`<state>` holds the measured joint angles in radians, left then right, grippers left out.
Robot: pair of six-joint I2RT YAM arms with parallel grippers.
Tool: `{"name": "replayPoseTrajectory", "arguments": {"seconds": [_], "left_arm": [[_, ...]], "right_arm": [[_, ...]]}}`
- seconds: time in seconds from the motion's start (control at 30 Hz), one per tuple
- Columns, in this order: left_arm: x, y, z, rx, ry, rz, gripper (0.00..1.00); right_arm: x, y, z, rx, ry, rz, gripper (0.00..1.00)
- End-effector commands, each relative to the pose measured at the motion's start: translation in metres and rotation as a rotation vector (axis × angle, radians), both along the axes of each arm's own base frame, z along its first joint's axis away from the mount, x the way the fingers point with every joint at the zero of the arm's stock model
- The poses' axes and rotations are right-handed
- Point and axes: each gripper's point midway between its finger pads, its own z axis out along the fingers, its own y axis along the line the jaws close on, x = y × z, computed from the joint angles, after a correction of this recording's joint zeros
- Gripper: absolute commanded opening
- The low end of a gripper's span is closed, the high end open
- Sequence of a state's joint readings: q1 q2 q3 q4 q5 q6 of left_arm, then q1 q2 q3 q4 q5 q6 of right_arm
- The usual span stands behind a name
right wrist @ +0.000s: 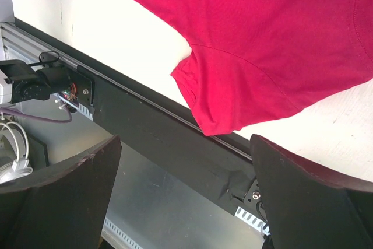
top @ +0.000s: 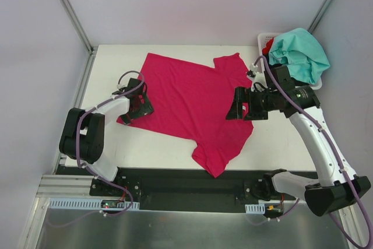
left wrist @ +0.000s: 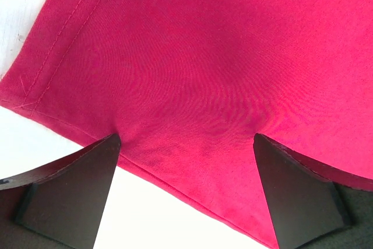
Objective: Fold and stack the t-shirts
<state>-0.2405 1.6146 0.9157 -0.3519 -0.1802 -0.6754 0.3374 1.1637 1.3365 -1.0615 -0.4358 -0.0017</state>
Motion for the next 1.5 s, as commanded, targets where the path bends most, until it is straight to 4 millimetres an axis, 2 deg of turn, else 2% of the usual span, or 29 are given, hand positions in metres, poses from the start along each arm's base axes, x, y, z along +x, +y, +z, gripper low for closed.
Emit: {"name": "replayPoseTrajectory", "arguments": {"seconds": [0.0, 0.17, 0.33, 0.67, 0.77, 0.83, 0.9, 0.93, 0.97, 1.0, 1.07, 1.1, 1.13, 1.2, 1.3, 1.33, 1.4, 1.47], "left_arm": [[-0.012, 0.002, -0.007, -0.020, 0.021, 0.027, 0.99], [-0.028, 0.006, -0.003, -0.021, 0.009, 0.039, 0.99], [-0.039, 0.013, 0.009, -0.014, -0.043, 0.053, 0.99], [-0.068, 0.005, 0.003, -0.038, -0.034, 0.062, 0.99], [-0.063, 0.005, 0.015, -0.024, -0.065, 0.050, 0.99], [-0.054, 0.001, 0.032, -0.018, -0.091, 0.027, 0.99], [-0.046, -0.005, 0.051, -0.015, -0.115, 0.004, 0.99], [-0.043, -0.008, 0.057, -0.015, -0.126, -0.010, 0.99], [-0.041, -0.011, 0.061, -0.015, -0.129, -0.019, 0.99], [-0.033, -0.016, 0.073, -0.023, -0.154, -0.029, 0.99], [-0.032, -0.021, 0.080, -0.027, -0.149, -0.052, 0.99], [-0.028, -0.026, 0.088, -0.037, -0.161, -0.061, 0.99], [-0.030, -0.029, 0.091, -0.032, -0.155, -0.080, 0.99], [-0.026, -0.032, 0.102, -0.030, -0.174, -0.092, 0.99], [-0.026, -0.033, 0.112, -0.018, -0.186, -0.109, 0.99], [-0.026, -0.031, 0.114, -0.005, -0.190, -0.112, 0.99], [-0.025, -0.029, 0.115, 0.009, -0.189, -0.116, 0.99], [-0.024, -0.029, 0.115, 0.017, -0.185, -0.120, 0.99]], "right_arm": [[-0.012, 0.001, 0.009, 0.028, 0.004, 0.011, 0.96], [-0.019, -0.001, 0.007, 0.025, 0.023, 0.011, 0.96], [-0.025, 0.003, 0.014, 0.058, 0.014, 0.033, 0.96], [-0.033, 0.000, 0.016, 0.058, 0.012, 0.033, 0.96], [-0.035, -0.004, 0.007, 0.036, 0.030, 0.021, 0.96], [-0.035, -0.005, 0.000, 0.025, 0.033, 0.020, 0.96], [-0.038, -0.005, -0.019, 0.017, 0.065, 0.011, 0.96], [-0.034, -0.002, -0.021, 0.036, 0.034, -0.003, 0.96], [-0.038, -0.003, -0.041, 0.021, 0.079, -0.013, 0.96], [-0.038, -0.004, -0.049, 0.015, 0.084, -0.023, 0.96], [-0.029, -0.006, -0.070, -0.010, 0.086, -0.047, 0.96], [-0.031, -0.008, -0.090, -0.033, 0.125, -0.054, 0.96], [-0.021, -0.006, -0.096, -0.032, 0.105, -0.063, 0.96], [-0.014, -0.006, -0.117, -0.062, 0.145, -0.079, 0.96], [0.008, -0.010, -0.136, -0.136, 0.143, -0.101, 0.96], [0.020, -0.014, -0.137, -0.174, 0.126, -0.117, 0.96], [0.030, -0.016, -0.152, -0.233, 0.157, -0.113, 0.96], [0.045, -0.021, -0.156, -0.291, 0.141, -0.132, 0.96]]}}
